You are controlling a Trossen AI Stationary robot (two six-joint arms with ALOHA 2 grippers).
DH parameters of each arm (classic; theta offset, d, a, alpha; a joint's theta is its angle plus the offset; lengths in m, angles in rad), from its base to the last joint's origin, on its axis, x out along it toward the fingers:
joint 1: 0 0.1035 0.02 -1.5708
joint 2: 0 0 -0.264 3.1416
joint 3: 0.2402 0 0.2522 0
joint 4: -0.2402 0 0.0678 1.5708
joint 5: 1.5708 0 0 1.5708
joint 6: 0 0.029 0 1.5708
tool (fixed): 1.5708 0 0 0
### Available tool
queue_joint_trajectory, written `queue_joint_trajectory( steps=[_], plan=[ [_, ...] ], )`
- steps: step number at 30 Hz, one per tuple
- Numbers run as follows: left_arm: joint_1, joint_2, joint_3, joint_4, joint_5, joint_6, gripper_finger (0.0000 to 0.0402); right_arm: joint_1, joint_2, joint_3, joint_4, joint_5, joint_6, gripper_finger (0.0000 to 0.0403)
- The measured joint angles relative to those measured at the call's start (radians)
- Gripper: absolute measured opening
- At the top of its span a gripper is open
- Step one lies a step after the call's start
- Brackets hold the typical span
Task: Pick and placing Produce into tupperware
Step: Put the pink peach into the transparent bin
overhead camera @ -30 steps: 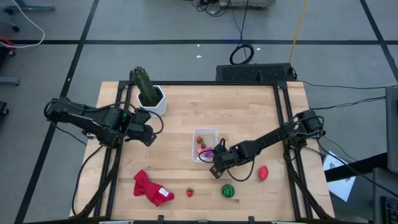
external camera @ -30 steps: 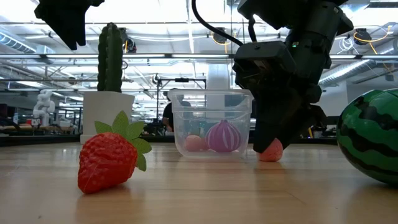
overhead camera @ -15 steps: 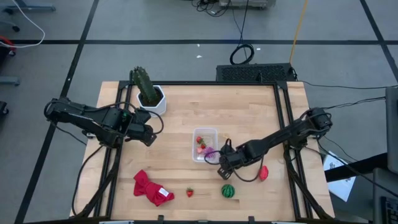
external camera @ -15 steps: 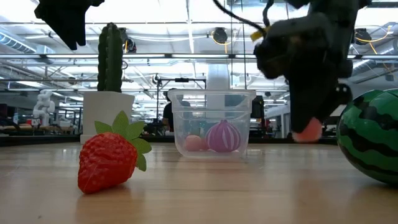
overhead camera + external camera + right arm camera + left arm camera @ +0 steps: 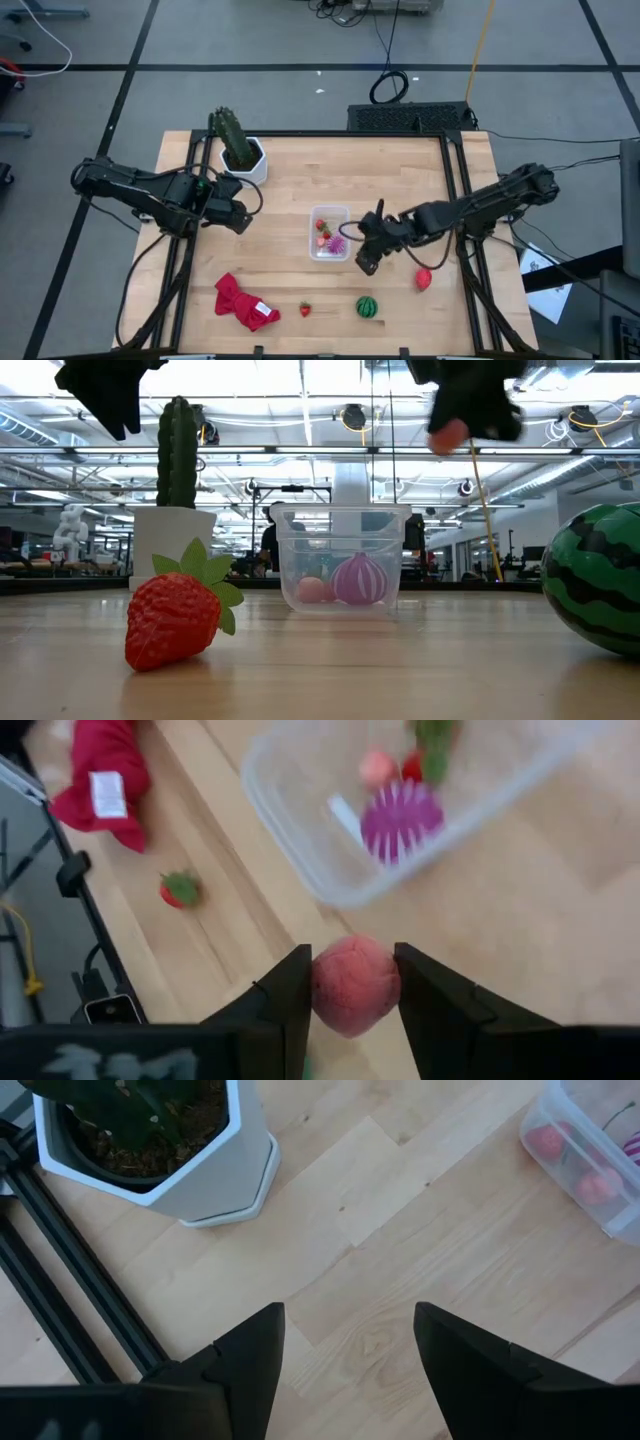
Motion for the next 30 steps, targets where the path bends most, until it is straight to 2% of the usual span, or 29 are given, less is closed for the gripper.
queue_joint_trajectory(
  steps=[6, 13, 20, 30],
  plan=[
    [0.0, 0.0, 0.0, 0.003, -0.001, -0.032, 0.023, -0.108, 0.064, 0.214, -0.137, -0.006, -0.246, 0.0121],
    [0.0, 0.0, 0.0, 0.006, 0.004, -0.079, 0.023, -0.226, 0.206, 0.395, -0.307, -0.127, -0.414, 0.0121],
    [0.0, 0.0, 0.0, 0.006, 0.008, -0.12, 0.023, -0.273, 0.344, 0.44, -0.319, -0.21, -0.514, 0.0121],
    [0.0, 0.0, 0.0, 0.006, 0.007, -0.161, 0.023, -0.279, 0.408, 0.44, -0.275, -0.213, -0.602, 0.0121]
  ],
)
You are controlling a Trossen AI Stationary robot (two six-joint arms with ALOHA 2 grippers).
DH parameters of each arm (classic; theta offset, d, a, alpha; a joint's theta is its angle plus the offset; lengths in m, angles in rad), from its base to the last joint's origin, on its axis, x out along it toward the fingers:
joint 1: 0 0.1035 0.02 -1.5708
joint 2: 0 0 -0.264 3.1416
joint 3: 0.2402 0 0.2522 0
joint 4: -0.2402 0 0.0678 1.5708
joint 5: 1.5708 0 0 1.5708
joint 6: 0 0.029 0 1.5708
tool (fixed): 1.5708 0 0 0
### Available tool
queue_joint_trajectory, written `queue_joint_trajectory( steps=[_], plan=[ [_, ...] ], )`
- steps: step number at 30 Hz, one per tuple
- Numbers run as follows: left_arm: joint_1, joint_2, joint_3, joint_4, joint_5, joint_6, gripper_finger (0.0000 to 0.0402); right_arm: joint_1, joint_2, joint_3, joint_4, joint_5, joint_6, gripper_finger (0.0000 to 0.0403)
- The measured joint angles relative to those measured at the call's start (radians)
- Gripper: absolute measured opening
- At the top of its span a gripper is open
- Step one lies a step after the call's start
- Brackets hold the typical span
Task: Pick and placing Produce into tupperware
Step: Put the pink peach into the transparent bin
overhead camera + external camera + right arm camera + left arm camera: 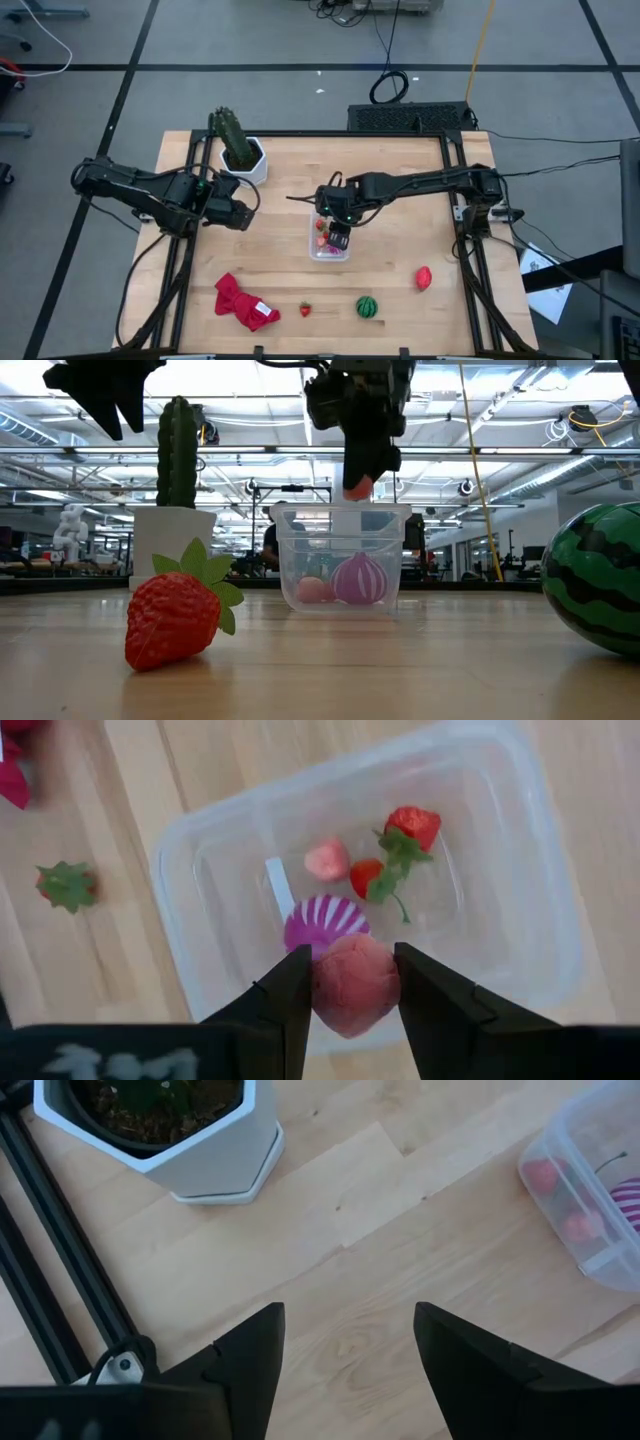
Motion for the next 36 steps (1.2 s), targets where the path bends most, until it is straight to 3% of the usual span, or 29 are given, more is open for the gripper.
queue_joint_trajectory(
  steps=[14, 36],
  plan=[
    [0.0, 0.0, 0.0, 0.004, -0.004, -0.028, 0.023, 0.0, 0.039, -0.016, 0.071, -0.001, -0.123, 0.0121],
    [0.0, 0.0, 0.0, 0.004, -0.005, -0.054, 0.023, 0.0, 0.039, -0.125, 0.176, 0.002, -0.146, 0.0121]
  ],
)
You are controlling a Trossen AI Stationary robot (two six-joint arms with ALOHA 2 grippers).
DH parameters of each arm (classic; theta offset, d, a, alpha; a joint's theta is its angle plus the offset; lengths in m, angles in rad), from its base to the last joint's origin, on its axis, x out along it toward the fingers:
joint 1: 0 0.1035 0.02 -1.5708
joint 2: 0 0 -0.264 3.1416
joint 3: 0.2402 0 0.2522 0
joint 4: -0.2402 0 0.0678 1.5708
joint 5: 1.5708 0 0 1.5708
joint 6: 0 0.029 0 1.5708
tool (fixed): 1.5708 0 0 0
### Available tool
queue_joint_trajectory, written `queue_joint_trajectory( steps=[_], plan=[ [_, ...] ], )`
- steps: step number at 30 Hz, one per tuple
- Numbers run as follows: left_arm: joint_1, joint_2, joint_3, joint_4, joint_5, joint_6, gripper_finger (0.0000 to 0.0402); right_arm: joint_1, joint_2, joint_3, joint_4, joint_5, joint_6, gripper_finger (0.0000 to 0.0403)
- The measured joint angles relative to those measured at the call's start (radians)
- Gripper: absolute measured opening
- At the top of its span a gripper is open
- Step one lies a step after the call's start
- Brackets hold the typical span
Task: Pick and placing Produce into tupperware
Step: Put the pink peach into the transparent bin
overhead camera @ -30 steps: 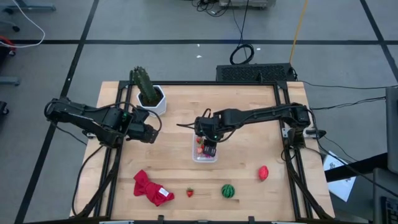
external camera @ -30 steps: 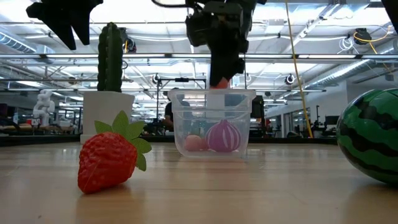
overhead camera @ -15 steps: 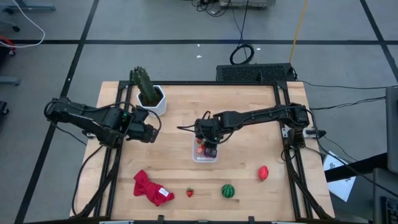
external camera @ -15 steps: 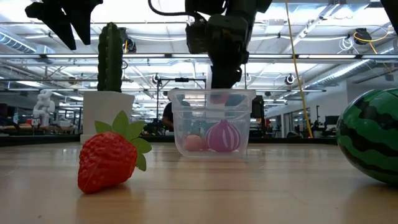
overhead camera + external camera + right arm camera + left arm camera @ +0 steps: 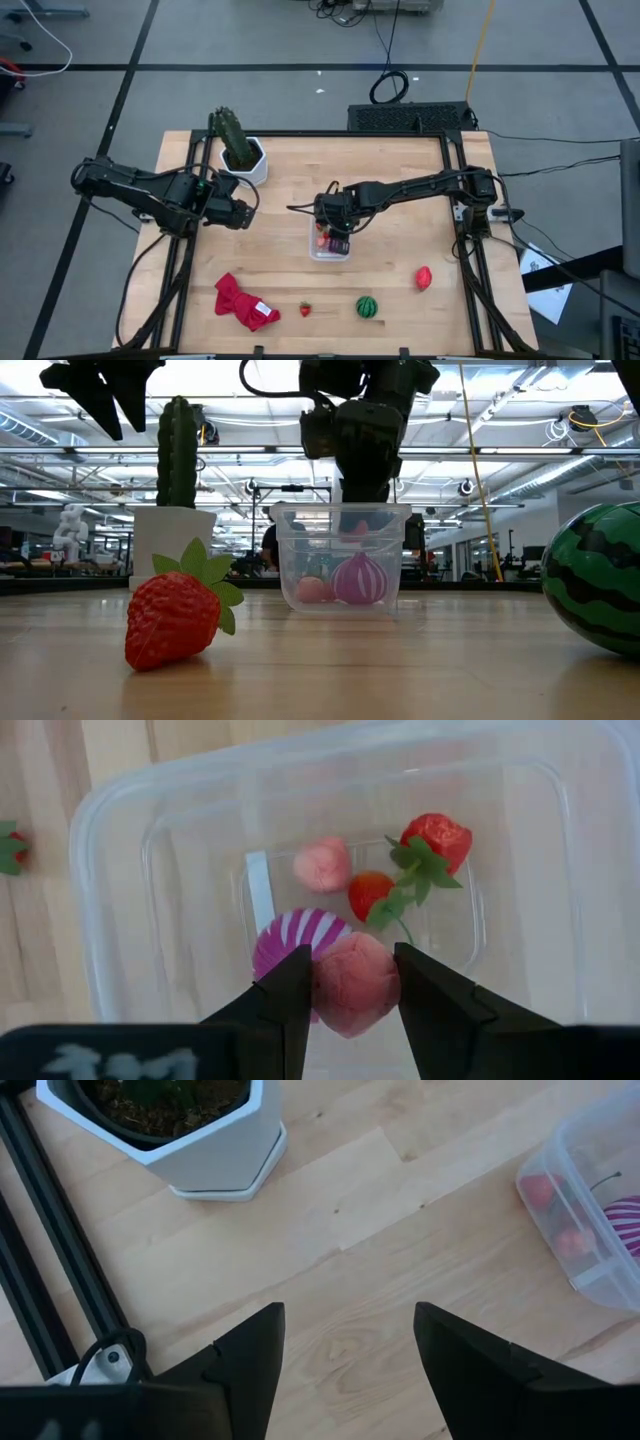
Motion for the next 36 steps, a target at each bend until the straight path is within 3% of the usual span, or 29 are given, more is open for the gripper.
queue_joint_trajectory(
  steps=[25, 36],
  plan=[
    [0.0, 0.0, 0.0, 0.0, -0.011, 0.0, 0.023, -0.007, 0.0, 0.0, 0.002, -0.029, -0.04, 0.0121],
    [0.0, 0.0, 0.0, 0.0, -0.03, 0.001, 0.023, -0.029, 0.0, 0.082, -0.052, -0.028, -0.088, 0.0121]
  ],
)
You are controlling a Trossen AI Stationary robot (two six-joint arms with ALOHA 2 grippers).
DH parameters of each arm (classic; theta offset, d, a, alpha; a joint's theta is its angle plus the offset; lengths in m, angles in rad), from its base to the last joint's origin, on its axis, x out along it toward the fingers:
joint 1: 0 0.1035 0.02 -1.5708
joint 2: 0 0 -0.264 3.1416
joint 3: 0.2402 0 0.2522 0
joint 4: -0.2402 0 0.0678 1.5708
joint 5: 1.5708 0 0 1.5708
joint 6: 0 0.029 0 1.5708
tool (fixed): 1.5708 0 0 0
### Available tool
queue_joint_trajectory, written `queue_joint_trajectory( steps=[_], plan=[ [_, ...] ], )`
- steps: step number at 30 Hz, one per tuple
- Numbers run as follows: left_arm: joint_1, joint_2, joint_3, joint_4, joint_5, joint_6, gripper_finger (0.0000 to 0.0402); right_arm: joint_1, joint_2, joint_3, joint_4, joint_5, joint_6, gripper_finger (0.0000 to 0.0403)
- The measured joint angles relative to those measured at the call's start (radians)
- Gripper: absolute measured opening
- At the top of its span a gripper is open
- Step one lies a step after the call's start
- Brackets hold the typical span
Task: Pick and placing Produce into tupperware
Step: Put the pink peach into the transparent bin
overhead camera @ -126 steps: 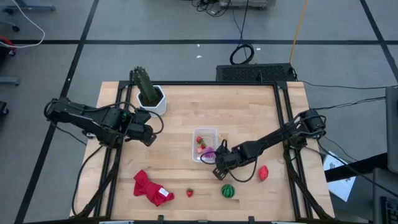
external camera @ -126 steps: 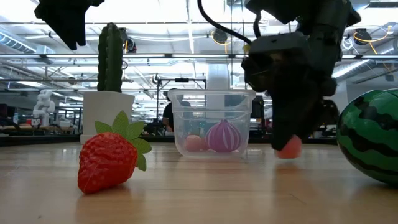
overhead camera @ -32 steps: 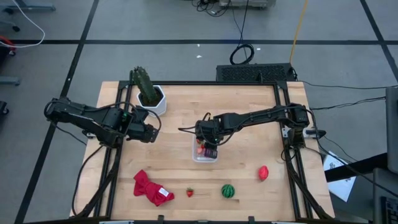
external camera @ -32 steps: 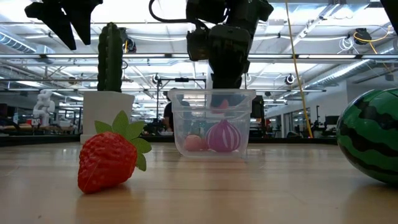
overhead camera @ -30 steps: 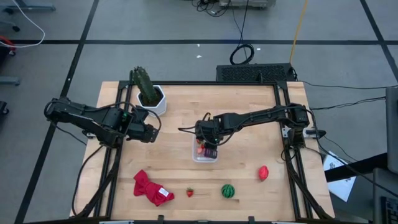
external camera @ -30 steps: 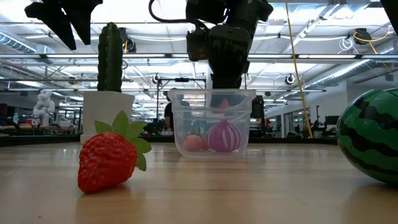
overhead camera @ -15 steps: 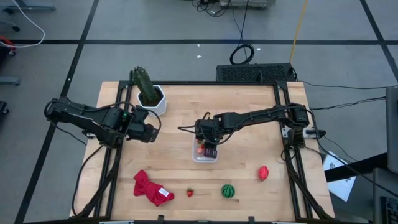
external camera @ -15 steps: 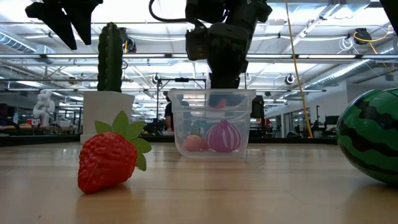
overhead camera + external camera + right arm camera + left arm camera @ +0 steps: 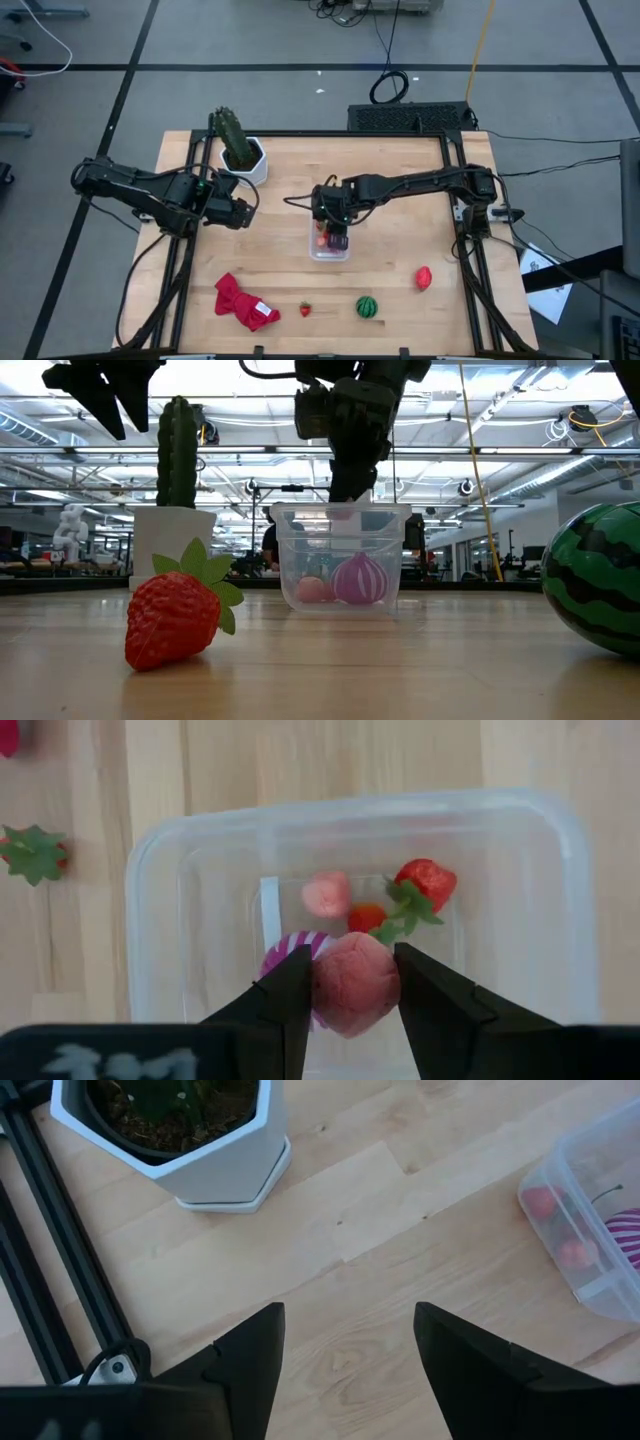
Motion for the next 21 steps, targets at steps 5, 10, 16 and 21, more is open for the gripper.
queue_joint_trajectory(
  steps=[5, 10, 16, 21],
  plan=[
    [0.0, 0.0, 0.0, 0.0, -0.005, 0.0, 0.023, -0.017, 0.0, 0.0, -0.039, 0.001, -0.015, 0.0121],
    [0.002, 0.0, 0.0, 0.0, -0.01, 0.005, 0.023, -0.024, 0.0, 0.0, -0.045, 0.001, -0.014, 0.0121],
    [0.017, 0.0, 0.0, 0.0, -0.01, 0.006, 0.023, -0.022, 0.046, 0.0, -0.05, 0.0, -0.015, 0.0121],
    [0.029, 0.0, 0.0, 0.0, -0.01, 0.015, 0.023, -0.022, 0.061, -0.001, -0.054, -0.003, -0.032, 0.0121]
  ],
)
